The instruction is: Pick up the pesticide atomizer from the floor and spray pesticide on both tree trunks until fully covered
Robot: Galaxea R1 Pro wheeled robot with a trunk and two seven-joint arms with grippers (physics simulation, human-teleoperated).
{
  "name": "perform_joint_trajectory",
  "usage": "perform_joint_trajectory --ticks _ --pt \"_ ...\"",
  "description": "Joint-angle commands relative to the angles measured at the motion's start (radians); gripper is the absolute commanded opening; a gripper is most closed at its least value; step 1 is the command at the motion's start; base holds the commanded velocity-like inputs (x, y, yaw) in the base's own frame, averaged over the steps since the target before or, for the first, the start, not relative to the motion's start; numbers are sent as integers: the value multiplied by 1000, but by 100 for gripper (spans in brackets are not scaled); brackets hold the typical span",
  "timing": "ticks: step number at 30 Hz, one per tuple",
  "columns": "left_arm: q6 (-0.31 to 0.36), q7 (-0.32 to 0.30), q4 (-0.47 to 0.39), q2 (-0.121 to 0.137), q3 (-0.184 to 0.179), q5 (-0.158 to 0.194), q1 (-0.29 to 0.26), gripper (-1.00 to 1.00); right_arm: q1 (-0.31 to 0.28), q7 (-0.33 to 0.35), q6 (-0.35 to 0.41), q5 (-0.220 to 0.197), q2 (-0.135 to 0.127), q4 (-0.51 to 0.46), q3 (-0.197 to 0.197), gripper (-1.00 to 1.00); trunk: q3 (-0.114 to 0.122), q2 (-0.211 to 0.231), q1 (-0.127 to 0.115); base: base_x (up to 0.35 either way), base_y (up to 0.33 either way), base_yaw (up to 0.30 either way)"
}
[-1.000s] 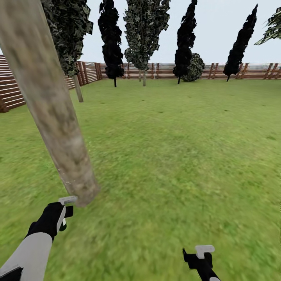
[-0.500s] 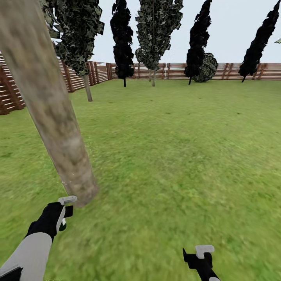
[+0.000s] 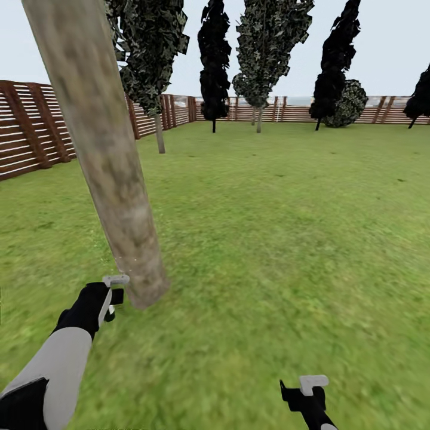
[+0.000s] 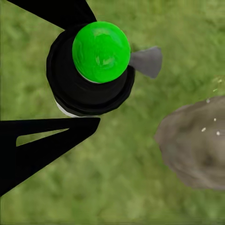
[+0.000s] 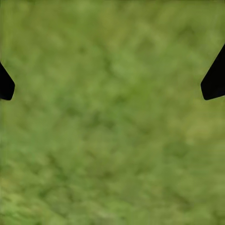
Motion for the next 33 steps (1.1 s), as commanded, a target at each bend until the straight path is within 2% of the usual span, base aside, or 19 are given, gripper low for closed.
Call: perform_joint_trajectory --ticks 1,3,6,8,9,10,12,15,17,21,25,30,33 --pt "23 2 -1 3 0 1 -3 -100 -1 -3 -2 -8 0 0 8 100 -1 0 0 0 0 23" --pt "42 -1 -11 14 -1 0 -9 -100 -1 -3 -2 -8 -5 0 9 100 -1 0 0 0 0 4" --pt "83 -1 -15 33 -14 -2 -79 -100 0 -3 -2 -8 -6 0 8 100 -1 0 0 0 0 0" --pt "86 -18 -9 79 -69 -1 -93 -100 -1 -3 -2 -8 -6 0 9 100 -1 0 0 0 0 0" --pt "84 -72 -6 98 -114 -2 -89 -100 -1 -3 -2 -8 -6 0 9 100 -1 0 0 0 0 0" --pt "83 -116 -4 110 -143 -4 -86 -100 -1 -3 -2 -8 -6 0 9 100 -1 0 0 0 0 0" --pt "81 -188 0 122 -190 -5 -77 -100 0 -3 -2 -8 -6 0 9 100 -1 0 0 0 0 0" --pt "85 -229 1 116 -234 -2 -74 -100 0 -3 -2 -8 -6 0 9 100 -1 0 0 0 0 0" --pt "86 -272 1 120 -245 -1 -74 -100 0 -3 -2 -8 -6 0 10 100 -1 0 0 0 0 0" --pt "85 -288 -6 144 -243 0 -49 -100 -1 -3 -2 -8 -6 0 9 100 -1 0 0 6 -3 0" --pt "85 -287 -14 141 -236 1 -49 -100 -1 -3 -2 -8 -6 0 10 100 -1 0 0 68 -60 33" --pt "87 -287 -15 142 -234 1 -64 -100 -1 -3 -2 -8 -6 0 10 100 -1 0 0 2 -2 252" --pt "87 -287 -15 139 -233 2 -56 -100 -1 -3 -2 -8 -6 0 10 100 -1 0 0 14 -9 73"
